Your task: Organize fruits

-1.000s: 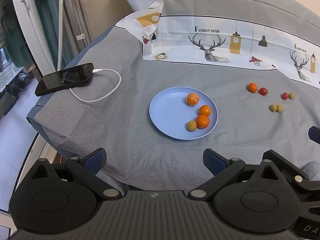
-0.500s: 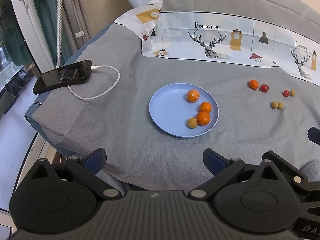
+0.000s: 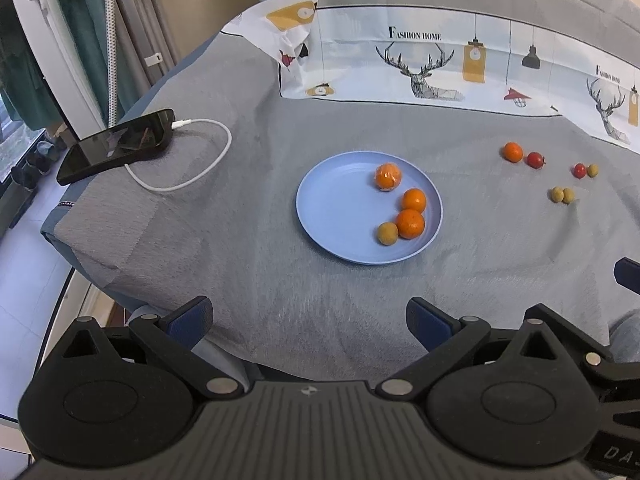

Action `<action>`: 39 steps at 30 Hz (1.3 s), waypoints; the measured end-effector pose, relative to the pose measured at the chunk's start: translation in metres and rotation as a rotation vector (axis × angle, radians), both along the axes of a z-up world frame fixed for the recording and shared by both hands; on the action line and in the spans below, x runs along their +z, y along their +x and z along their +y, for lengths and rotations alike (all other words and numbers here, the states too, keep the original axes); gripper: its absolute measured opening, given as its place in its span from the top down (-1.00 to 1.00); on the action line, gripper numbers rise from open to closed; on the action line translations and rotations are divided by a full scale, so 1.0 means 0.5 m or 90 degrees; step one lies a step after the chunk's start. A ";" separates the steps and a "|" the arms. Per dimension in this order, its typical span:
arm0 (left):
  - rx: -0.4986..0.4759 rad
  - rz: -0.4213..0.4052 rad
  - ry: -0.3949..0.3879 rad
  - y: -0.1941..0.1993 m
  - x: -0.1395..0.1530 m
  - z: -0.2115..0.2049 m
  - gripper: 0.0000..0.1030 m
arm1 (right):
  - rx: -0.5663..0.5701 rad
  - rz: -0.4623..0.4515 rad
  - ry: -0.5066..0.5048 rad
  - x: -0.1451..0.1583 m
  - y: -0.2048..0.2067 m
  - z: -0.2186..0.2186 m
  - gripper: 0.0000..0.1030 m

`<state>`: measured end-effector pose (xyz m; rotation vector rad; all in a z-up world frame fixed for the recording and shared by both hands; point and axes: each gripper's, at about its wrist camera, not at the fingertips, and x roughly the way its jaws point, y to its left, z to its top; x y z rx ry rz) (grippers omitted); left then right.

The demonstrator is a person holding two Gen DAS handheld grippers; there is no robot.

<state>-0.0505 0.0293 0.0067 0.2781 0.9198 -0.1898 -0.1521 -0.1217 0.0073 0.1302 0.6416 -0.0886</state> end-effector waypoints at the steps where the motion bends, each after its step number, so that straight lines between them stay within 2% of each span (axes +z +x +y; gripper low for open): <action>1: 0.000 0.003 0.002 0.003 -0.002 -0.002 -0.99 | -0.003 0.004 0.003 -0.004 0.002 -0.003 -0.98; 7: 0.001 0.026 0.012 0.033 -0.016 -0.031 -0.99 | -0.026 0.016 0.025 -0.025 0.015 -0.029 -0.98; 13: -0.022 0.042 0.026 0.069 -0.032 -0.100 -0.99 | -0.098 0.015 0.037 -0.055 0.016 -0.100 -0.98; 19: -0.078 0.057 0.022 0.122 -0.056 -0.228 -0.99 | -0.226 -0.002 0.004 -0.096 0.018 -0.240 -0.98; 22: -0.107 0.065 0.029 0.153 -0.080 -0.314 -0.99 | -0.287 0.006 -0.034 -0.141 0.040 -0.343 -0.98; 24: -0.115 0.071 0.038 0.174 -0.097 -0.369 -0.99 | -0.303 0.012 -0.059 -0.183 0.062 -0.413 -0.98; 28: -0.123 0.082 0.053 0.205 -0.129 -0.450 -0.99 | -0.304 0.054 -0.110 -0.284 0.135 -0.534 -0.98; 32: -0.133 0.096 0.077 0.229 -0.166 -0.511 -0.99 | -0.272 0.095 -0.137 -0.372 0.229 -0.592 -0.98; 34: -0.139 0.103 0.089 0.238 -0.184 -0.535 -0.99 | -0.253 0.100 -0.124 -0.393 0.261 -0.610 -0.98; 37: -0.149 0.107 0.102 0.248 -0.211 -0.572 -0.99 | -0.226 0.065 -0.125 -0.402 0.283 -0.617 -0.97; 39: -0.162 0.110 0.105 0.253 -0.227 -0.599 -0.99 | -0.221 0.055 -0.137 -0.400 0.286 -0.617 -0.86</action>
